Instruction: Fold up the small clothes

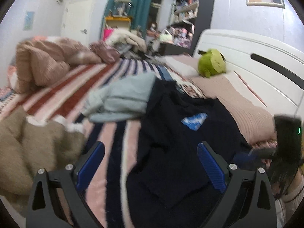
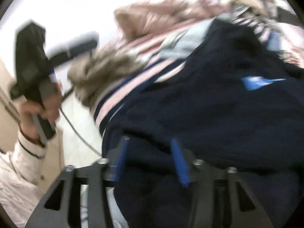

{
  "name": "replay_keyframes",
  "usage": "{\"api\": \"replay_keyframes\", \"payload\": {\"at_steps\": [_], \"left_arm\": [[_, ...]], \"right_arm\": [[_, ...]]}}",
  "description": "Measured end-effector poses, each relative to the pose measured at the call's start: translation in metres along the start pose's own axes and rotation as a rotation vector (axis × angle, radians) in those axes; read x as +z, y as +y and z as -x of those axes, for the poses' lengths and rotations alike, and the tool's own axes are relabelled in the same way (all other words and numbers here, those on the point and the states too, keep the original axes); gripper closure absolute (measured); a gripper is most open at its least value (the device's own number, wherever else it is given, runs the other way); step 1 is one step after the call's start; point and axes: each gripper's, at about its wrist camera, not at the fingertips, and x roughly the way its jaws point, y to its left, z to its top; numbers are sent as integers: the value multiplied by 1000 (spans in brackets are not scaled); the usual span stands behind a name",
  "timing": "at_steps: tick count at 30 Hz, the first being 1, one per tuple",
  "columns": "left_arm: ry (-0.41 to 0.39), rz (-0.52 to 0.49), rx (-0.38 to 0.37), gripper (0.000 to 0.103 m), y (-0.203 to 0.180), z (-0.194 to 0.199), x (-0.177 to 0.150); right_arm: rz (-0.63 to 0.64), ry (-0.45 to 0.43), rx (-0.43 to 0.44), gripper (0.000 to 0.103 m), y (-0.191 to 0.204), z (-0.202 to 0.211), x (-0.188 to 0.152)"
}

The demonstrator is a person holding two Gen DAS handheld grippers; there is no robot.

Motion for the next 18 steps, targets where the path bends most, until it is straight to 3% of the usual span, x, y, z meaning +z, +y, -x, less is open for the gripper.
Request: {"api": "replay_keyframes", "payload": {"at_steps": [4, 7, 9, 10, 11, 12, 16, 18], "left_arm": [[110, 0, -70, 7, -9, -35, -19], [182, 4, -81, 21, -16, -63, -32], [225, 2, -62, 44, -20, -76, -40], [243, 1, -56, 51, -22, -82, -43], [261, -5, -50, 71, -24, -88, -47], [271, -13, -37, 98, -25, -90, -49], [211, -22, -8, 101, -21, -73, -46], [165, -44, 67, 103, -16, -58, -42]], "right_arm": [[-118, -141, -165, 44, -35, 65, -21], [-179, -170, -293, 40, -56, 97, -45], [-239, -182, -322, 39, -70, 111, -62], [-269, -187, -320, 39, -76, 117, -69], [-301, -189, -316, 39, -81, 120, -78], [-329, -188, -317, 39, -86, 120, -86], [-376, -176, -327, 39, -93, 117, -106], [-397, -182, -316, 39, -95, 121, -112]]}}
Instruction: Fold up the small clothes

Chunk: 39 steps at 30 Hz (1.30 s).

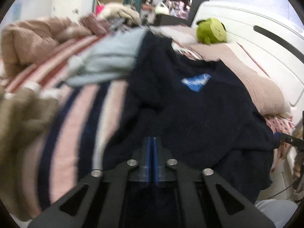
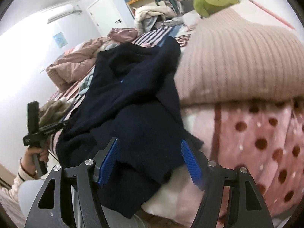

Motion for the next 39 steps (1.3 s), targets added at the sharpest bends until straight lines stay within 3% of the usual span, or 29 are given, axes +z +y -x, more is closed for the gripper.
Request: {"api": "replay_keyframes", "payload": {"at_steps": [2, 5, 7, 8, 9, 14, 17, 19, 21, 23, 26, 28, 31, 32, 34, 36, 38, 39], "left_arm": [[-11, -16, 73, 103, 9, 7, -1], [31, 42, -4, 103, 30, 9, -5], [46, 98, -63, 76, 38, 11, -8], [42, 103, -74, 45, 39, 12, -9], [25, 96, -96, 36, 37, 15, -9], [3, 15, -147, 36, 11, 11, 0], [40, -47, -103, 36, -8, -10, 6], [84, -75, -61, 47, -18, -29, 5], [119, -83, -52, 89, -22, -41, 1], [109, -76, -59, 97, -23, -38, -1], [52, -11, -65, 99, -11, -14, 6], [6, -3, -6, 99, -1, 3, 9], [-4, 12, 79, 99, 14, 8, 4], [19, 27, 71, 99, 19, 5, 1], [76, 79, -40, 91, 27, -2, -5], [86, 102, -106, 52, 29, -1, -10], [56, 99, -110, 27, 31, 9, -12], [50, 102, -109, 24, 34, 14, -14]], "right_arm": [[-10, 0, 8, 39, -2, 3, -4], [-18, 16, 35, 39, -4, 2, -7], [-26, 35, 28, 39, -6, -5, -9], [-29, 39, 18, 39, -6, -6, -10], [-34, 41, 11, 39, -5, -9, -10], [-63, 23, 30, 39, -8, -6, -12], [-68, 19, 30, 38, -9, -6, -12], [-65, 18, 30, 38, -8, -5, -13], [-58, 19, 26, 38, -7, -5, -13], [-56, 21, 27, 39, -6, -4, -14], [-57, 23, 17, 39, -7, -1, -15], [-56, 21, 10, 39, -8, 2, -16], [-55, 11, 10, 39, -10, 9, -17], [-57, 9, 12, 39, -11, 10, -17], [-70, 9, 23, 39, -13, 8, -19], [-85, 24, 43, 39, -13, 2, -22], [-88, 44, 64, 38, -11, -4, -24], [-86, 54, 80, 38, -10, -5, -25]]}}
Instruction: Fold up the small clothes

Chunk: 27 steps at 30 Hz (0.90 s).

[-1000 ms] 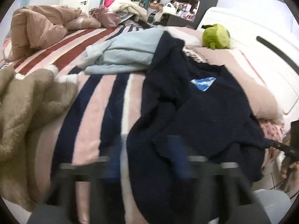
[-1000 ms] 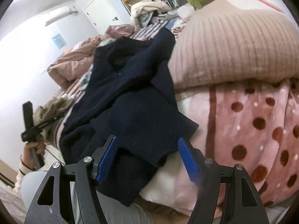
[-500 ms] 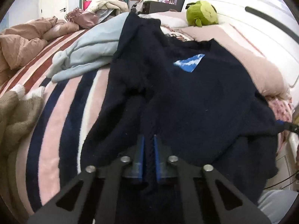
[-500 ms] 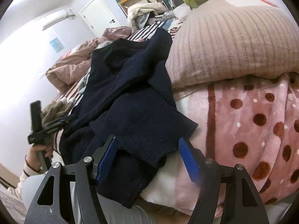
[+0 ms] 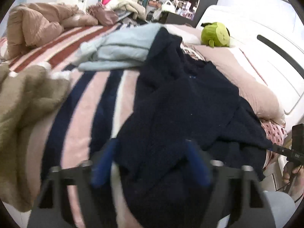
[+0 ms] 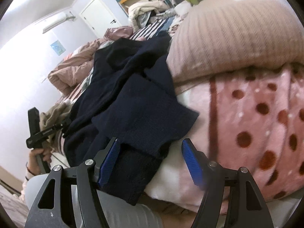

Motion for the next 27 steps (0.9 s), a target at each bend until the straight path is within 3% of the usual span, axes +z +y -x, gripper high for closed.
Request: {"api": "replay_keyframes", "payload": {"at_steps": [8, 13, 16, 18, 19, 20, 21, 23, 27], "left_arm": [[118, 79, -84, 25, 23, -7, -30], [105, 23, -95, 28, -5, -20, -34], [108, -52, -37, 40, -28, -35, -31], [100, -58, -32, 53, -37, -42, -27], [99, -58, -39, 59, -41, -43, -25], [100, -60, -48, 72, -43, -44, -24], [101, -62, -53, 85, -45, -44, -22], [90, -60, -51, 91, -44, -39, -18], [22, -28, -93, 93, -40, -13, -7]], "right_arm": [[1, 123, 133, 38, 0, -7, -17], [43, 120, 166, 37, 13, -25, -15], [84, 112, 157, 38, 25, -39, -9], [114, 102, 138, 42, 34, -47, -5], [123, 99, 127, 52, 37, -51, -4], [132, 99, 112, 70, 40, -55, -2], [140, 105, 99, 80, 42, -61, -1], [136, 95, 114, 90, 45, -66, 3], [145, 16, 158, 94, 57, -47, 12]]}}
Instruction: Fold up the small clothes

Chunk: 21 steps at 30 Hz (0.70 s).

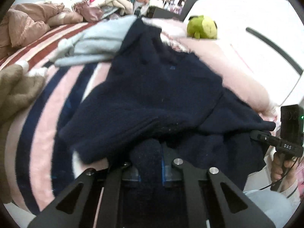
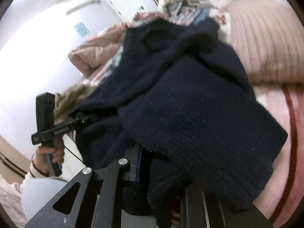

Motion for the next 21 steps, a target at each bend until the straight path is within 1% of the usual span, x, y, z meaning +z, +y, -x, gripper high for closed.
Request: {"api": "replay_keyframes", "payload": {"at_steps": [3, 6, 13, 16, 21], "left_arm": [[-47, 12, -33, 93, -3, 22, 7], [-98, -13, -45, 93, -15, 42, 13], [-207, -8, -85, 93, -21, 84, 27], [-251, -9, -100, 94, -21, 103, 30], [-307, 0, -128, 93, -19, 140, 28]], "right_arm": [[-1, -65, 19, 95, 8, 22, 10], [3, -110, 37, 95, 17, 39, 15], [15, -191, 85, 95, 38, 74, 18], [35, -224, 89, 95, 49, 90, 20], [74, -281, 99, 95, 70, 113, 27]]}}
